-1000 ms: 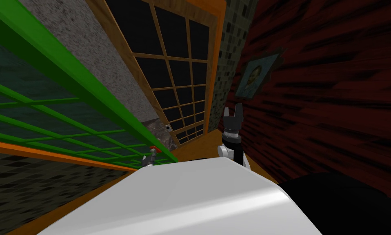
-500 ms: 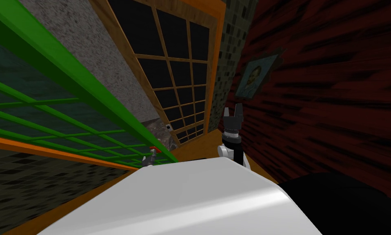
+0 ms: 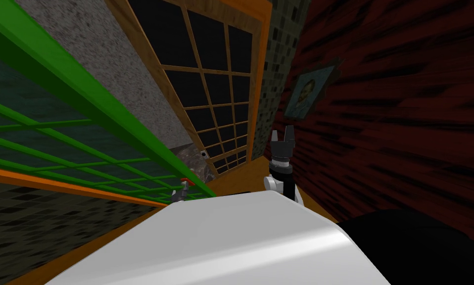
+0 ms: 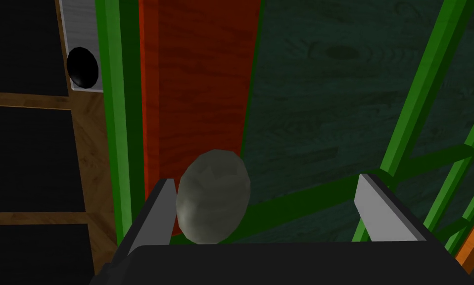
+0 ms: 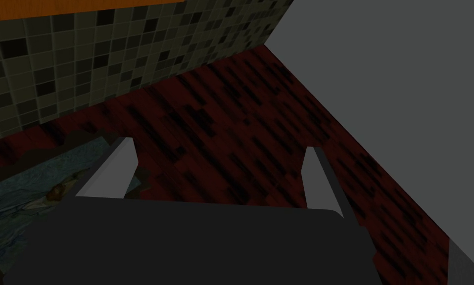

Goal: Pull the door open

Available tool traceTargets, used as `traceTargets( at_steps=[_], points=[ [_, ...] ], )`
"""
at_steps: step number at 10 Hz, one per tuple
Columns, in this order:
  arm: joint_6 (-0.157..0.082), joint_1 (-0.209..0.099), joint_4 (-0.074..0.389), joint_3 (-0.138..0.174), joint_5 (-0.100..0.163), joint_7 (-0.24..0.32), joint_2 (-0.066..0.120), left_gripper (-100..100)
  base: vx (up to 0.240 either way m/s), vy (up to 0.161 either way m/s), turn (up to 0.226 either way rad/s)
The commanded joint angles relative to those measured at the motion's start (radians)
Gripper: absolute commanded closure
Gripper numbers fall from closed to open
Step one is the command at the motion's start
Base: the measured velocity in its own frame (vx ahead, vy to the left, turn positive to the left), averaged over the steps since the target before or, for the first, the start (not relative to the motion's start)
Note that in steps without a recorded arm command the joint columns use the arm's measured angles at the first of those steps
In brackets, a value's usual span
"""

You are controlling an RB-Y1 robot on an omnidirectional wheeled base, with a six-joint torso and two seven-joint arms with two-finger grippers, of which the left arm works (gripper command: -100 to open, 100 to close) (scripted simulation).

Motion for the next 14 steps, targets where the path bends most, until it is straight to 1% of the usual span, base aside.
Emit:
traceTargets(
  at_steps=[1, 3, 4, 8, 9, 11, 14],
  points=[
    [0.028, 0.017, 0.018, 0.028, 0.018, 0.012, 0.018, 100, -0.094, -0.013, -0.002],
    [0.028, 0.017, 0.018, 0.028, 0.018, 0.012, 0.018, 100, -0.028, -0.006, 0.026],
    [0.028, 0.029, 0.024, 0.026, 0.031, 0.052, 0.025, 100, -0.079, -0.005, 0.019],
    [0.028, 0.029, 0.024, 0.026, 0.031, 0.052, 0.025, 100, -0.034, -0.007, 0.011],
    [0.027, 0.034, 0.027, 0.023, 0.041, 0.085, 0.030, 100, -0.041, 0.001, -0.032],
    [0.026, 0.038, 0.030, 0.020, 0.052, 0.118, 0.034, 100, -0.058, 0.011, 0.001],
    [0.026, 0.038, 0.030, 0.020, 0.052, 0.118, 0.034, 100, -0.019, 0.000, 0.007]
  ],
)
